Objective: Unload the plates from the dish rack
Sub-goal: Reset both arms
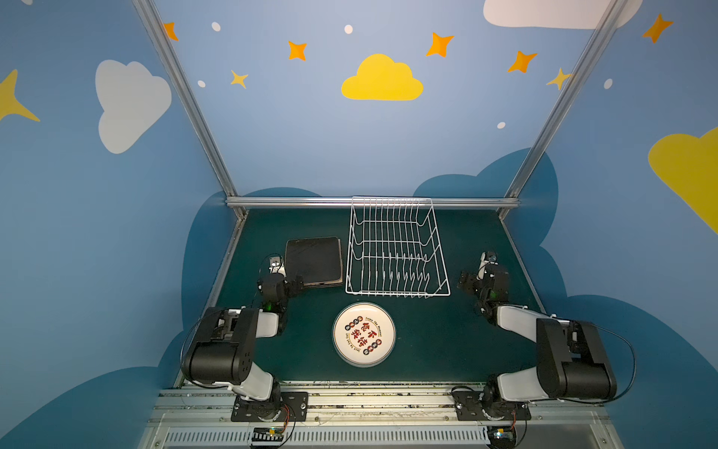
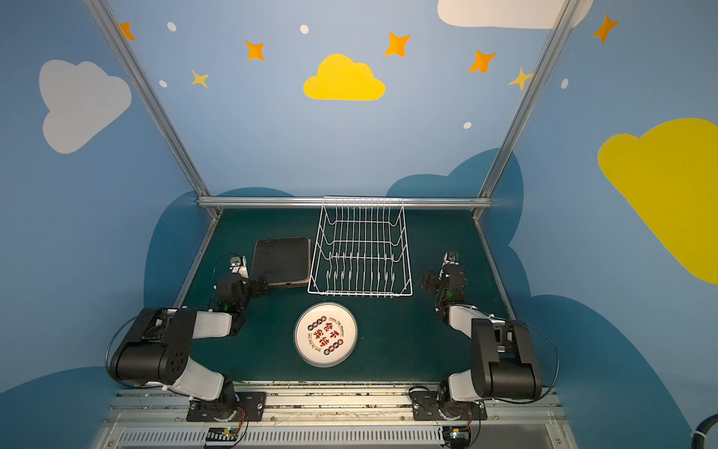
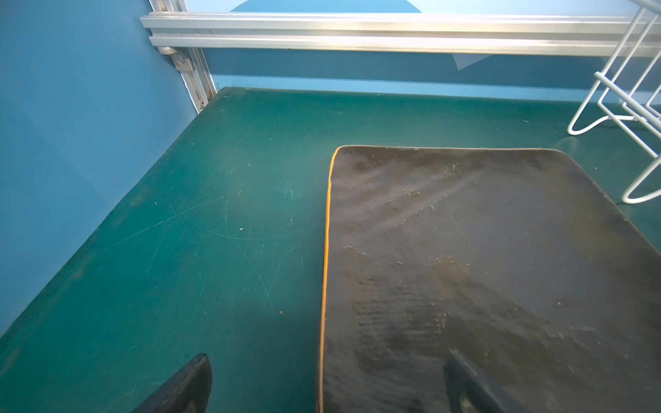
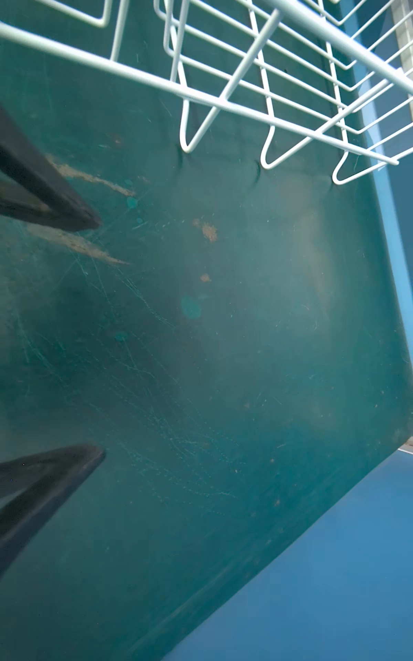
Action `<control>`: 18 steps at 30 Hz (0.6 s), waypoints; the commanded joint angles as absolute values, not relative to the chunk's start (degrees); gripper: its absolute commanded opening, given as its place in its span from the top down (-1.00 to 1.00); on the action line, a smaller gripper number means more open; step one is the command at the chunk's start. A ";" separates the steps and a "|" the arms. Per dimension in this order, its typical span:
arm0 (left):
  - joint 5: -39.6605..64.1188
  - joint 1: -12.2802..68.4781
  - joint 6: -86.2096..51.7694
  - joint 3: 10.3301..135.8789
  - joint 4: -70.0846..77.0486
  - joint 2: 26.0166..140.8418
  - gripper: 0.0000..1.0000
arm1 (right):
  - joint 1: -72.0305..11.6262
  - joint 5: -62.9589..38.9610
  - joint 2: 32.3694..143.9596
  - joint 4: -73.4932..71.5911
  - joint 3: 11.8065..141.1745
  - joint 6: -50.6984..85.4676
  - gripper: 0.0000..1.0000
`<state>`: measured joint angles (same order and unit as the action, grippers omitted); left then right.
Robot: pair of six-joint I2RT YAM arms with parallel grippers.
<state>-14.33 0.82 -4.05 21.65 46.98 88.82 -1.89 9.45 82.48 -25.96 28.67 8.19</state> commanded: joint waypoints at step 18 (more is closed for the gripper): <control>-14.17 0.97 -3.60 22.76 46.61 88.06 -0.99 | -2.35 10.55 82.53 -26.87 28.85 8.50 -0.85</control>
